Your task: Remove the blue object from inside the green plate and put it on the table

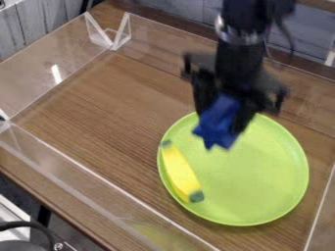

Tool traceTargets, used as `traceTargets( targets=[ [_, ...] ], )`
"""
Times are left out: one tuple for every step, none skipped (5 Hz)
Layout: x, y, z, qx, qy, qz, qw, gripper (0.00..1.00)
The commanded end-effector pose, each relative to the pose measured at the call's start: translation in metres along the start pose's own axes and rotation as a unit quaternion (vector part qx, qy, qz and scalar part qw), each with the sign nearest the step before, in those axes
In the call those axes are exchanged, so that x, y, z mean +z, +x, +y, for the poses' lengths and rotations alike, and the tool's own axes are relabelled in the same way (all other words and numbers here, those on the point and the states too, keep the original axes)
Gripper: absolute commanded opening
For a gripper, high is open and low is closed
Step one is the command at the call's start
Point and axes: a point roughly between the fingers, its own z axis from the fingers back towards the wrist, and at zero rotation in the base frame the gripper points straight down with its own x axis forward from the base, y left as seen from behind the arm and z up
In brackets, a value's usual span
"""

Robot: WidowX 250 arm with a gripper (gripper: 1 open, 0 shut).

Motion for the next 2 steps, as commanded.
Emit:
traceTargets(
  targets=[
    [0.029, 0.026, 0.035, 0.008, 0.004, -0.045, 0.9989, 0.0],
    [0.027, 0.032, 0.071, 0.019, 0.013, -0.047, 0.9986, 0.0]
  ],
)
